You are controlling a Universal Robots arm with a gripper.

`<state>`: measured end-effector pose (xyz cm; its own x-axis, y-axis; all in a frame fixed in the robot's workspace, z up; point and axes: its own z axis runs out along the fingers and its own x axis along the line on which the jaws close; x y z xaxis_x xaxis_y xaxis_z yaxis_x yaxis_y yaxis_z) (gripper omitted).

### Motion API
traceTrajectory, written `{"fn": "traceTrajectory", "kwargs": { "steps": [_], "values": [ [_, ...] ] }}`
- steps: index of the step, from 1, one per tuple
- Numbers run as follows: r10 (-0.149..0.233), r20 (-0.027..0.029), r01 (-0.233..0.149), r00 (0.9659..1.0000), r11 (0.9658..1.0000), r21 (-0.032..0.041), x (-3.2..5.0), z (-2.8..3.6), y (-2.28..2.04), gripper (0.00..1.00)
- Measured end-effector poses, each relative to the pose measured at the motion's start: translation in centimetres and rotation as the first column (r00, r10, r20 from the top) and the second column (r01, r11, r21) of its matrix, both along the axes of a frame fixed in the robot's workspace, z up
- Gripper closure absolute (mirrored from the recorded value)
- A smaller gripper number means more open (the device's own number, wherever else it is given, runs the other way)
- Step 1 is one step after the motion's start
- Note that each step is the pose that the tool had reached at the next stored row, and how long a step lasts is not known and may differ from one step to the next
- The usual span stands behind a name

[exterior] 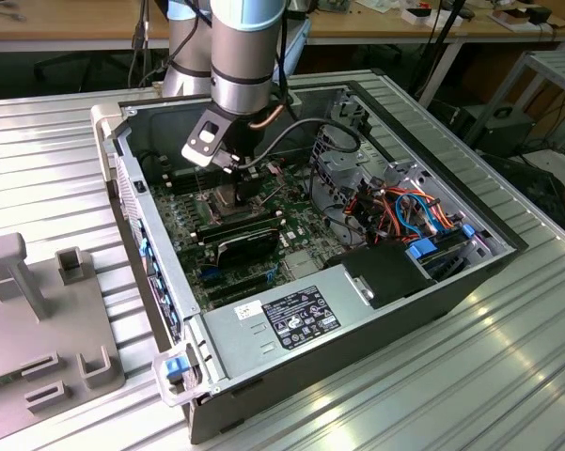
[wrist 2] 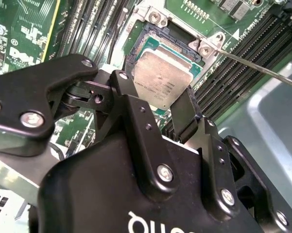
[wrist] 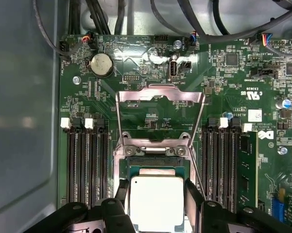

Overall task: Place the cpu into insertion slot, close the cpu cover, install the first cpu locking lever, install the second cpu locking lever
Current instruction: 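Place the cpu into insertion slot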

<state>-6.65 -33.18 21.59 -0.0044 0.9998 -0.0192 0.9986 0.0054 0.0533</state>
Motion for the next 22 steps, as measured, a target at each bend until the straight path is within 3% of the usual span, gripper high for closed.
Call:
{"fn": "traceTrajectory", "kwargs": {
  "steps": [12,22],
  "values": [
    [0.015,0.0006,-0.015,0.9999,0.9999,0.0015,-0.01,-0.8,-0.01,0.45],
    [0.015,0.0007,-0.015,0.9999,0.9999,0.0021,0.0,-0.91,-0.01,0.45]
  ]
}}
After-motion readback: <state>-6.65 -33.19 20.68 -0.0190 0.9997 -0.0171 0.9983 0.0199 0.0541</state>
